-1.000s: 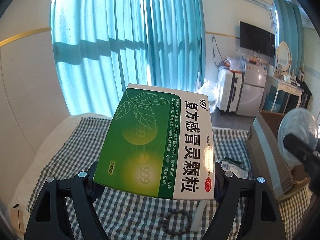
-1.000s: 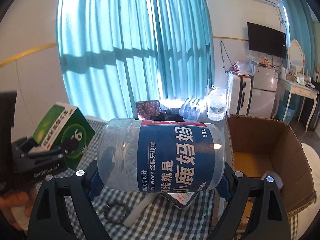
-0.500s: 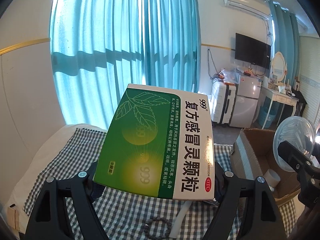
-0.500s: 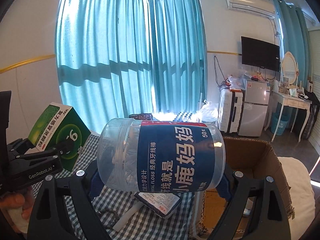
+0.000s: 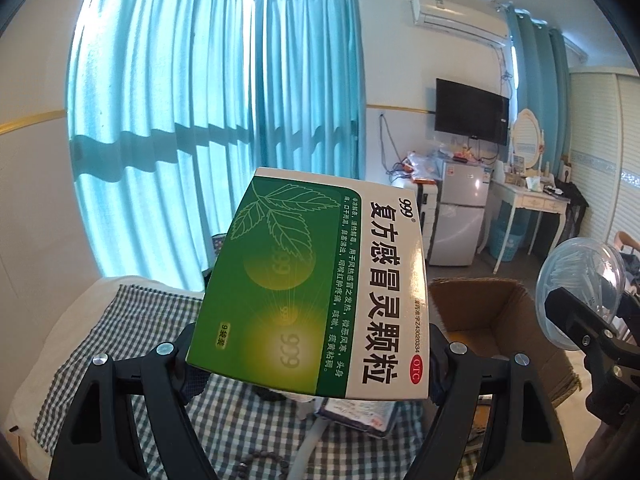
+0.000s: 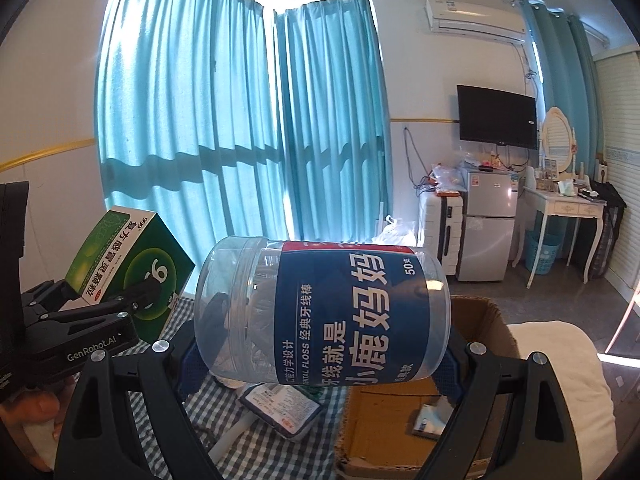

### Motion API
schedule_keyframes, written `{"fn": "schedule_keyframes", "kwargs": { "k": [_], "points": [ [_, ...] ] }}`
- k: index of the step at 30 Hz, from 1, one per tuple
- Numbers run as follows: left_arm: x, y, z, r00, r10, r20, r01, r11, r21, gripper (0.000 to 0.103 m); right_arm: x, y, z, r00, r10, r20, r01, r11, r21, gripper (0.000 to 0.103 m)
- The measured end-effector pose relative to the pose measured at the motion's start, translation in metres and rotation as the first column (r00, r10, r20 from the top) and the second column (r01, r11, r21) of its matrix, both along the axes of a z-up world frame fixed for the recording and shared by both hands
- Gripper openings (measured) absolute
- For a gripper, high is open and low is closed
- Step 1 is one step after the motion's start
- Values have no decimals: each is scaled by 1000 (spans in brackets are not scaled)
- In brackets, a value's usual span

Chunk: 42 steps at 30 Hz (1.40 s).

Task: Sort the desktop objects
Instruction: 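Lift and carry the green box and floss jar with both tools to the cardboard box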

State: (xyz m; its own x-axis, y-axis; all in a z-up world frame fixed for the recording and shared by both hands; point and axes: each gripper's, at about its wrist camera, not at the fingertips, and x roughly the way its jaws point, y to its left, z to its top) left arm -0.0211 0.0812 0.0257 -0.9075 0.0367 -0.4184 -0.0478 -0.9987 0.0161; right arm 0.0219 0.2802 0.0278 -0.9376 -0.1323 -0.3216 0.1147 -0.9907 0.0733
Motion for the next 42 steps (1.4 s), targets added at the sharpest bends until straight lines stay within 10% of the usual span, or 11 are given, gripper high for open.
{"fn": "schedule_keyframes", "kwargs": {
  "k": [42],
  "points": [
    [-54,155,-46,958,-272,94,275,961,-23,82,-26,139,-35,964,-230,136,235,972,-19,88]
  ]
}}
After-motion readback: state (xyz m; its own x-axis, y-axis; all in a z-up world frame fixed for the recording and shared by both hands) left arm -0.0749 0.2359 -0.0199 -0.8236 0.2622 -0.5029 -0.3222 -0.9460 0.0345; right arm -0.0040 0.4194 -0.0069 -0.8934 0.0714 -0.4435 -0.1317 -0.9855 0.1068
